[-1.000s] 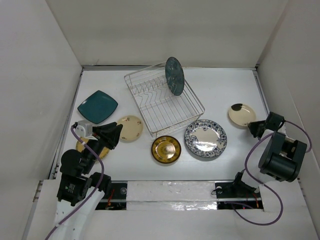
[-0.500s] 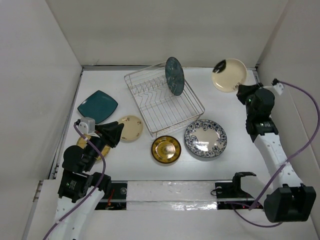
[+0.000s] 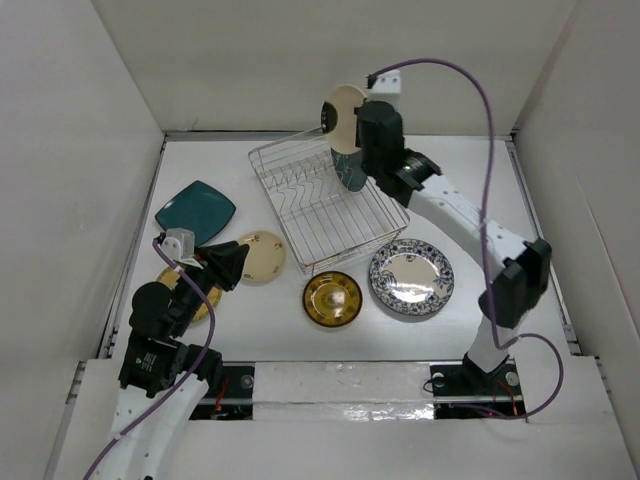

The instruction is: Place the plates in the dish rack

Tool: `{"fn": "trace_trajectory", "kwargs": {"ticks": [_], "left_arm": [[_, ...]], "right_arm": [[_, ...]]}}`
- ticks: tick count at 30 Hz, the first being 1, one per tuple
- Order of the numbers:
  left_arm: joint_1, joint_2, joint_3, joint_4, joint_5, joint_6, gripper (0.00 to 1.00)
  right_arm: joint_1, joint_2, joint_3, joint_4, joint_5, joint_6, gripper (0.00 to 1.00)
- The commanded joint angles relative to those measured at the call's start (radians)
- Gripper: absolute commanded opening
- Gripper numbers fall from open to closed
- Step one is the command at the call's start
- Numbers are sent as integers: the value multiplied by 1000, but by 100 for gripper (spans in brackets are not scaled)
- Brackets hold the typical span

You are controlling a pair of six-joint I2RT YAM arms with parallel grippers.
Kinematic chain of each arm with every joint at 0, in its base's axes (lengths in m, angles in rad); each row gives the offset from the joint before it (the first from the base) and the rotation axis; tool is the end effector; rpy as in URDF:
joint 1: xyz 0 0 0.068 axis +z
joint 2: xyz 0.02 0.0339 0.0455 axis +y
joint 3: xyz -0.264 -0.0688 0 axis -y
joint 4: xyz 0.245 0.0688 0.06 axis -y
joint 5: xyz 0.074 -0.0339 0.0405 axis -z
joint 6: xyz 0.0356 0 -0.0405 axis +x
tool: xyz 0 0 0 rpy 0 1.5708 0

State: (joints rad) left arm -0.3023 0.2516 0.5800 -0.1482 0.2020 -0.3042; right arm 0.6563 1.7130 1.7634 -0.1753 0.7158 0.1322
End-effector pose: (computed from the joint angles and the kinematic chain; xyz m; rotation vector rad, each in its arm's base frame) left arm 0.0780 -0.0318 0.3346 0.1705 1.4145 -0.6431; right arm 0.3305 0.2251 0.4345 0.0943 1.6623 -0.0101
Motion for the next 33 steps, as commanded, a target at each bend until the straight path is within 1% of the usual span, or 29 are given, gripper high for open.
{"fn": "trace_trajectory", "kwargs": {"ticks": [1,2,4,6,9,16,21,25,31,33], "left_arm": [[6,14,4,41,5,10,29],[6,12,4,39,5,10,29],[6,12,4,39,4,8,29],[6,14,6,39,2,7,29],[6,21,7,39,1,8,29],[6,32,9,36,-10,11,29],[15,32,11,36,-10,11,29],[25,38,9,36,-9,11,29],[25,37,9,33,-10,11,29],[25,37,7,35,-12,11,29]], "right_arm": [[52,120,154,-78,273,-238,0],[52,187,206,-60,302,-267,0],[66,243,249,-47,342,-333,0],[66,307,298,-44,350,-354,0],[66,365,338,-38,372,-387,0],[66,467,363,-13,382,-447,0],[66,531,378,-10,366,-450,0],[75,563,375,-18,312,-422,0],[75,603,380,-44,280,-376,0],[75,594,380,-58,272,-355,4]]}}
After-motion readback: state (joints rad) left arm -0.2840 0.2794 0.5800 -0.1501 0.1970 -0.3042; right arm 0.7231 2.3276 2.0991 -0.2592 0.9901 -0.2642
